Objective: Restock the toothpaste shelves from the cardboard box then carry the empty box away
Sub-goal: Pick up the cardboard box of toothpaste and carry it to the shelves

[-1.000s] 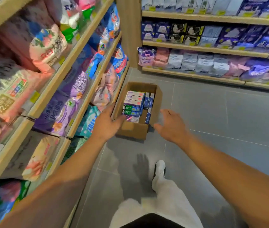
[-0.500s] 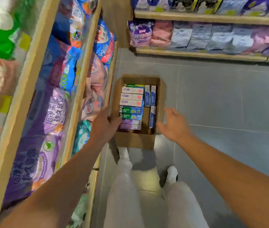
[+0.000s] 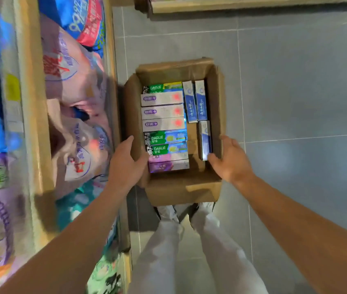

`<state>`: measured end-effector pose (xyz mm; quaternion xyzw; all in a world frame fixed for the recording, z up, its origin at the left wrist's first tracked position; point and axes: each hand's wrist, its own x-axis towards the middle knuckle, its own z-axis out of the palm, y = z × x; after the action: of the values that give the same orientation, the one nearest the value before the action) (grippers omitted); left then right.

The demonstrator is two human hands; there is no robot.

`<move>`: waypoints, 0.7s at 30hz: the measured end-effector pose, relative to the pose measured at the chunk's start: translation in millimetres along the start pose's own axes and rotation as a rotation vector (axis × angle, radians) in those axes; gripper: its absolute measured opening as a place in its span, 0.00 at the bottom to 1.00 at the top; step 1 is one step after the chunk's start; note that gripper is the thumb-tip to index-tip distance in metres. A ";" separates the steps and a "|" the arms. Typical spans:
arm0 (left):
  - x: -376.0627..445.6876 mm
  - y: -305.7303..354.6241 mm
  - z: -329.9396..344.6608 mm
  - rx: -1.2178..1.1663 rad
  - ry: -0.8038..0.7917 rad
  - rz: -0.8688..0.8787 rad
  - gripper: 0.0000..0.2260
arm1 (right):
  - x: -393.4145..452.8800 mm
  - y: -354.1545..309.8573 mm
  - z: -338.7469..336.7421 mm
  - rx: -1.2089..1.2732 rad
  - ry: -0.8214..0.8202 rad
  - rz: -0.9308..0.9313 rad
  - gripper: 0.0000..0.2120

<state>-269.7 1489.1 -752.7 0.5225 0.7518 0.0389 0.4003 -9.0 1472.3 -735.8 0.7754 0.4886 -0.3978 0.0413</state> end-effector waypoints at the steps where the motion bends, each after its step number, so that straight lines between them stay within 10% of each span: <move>1: 14.4 -9.0 11.9 0.001 -0.005 0.002 0.30 | 15.7 5.8 11.2 -0.002 0.008 -0.003 0.29; 21: 193.1 -95.1 153.1 0.108 0.203 0.139 0.47 | 223.5 92.8 124.4 -0.035 0.316 -0.084 0.46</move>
<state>-268.9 1548.9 -1010.0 0.5875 0.7515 0.0786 0.2896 38.6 1529.8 -997.4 0.8065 0.5278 -0.2635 -0.0391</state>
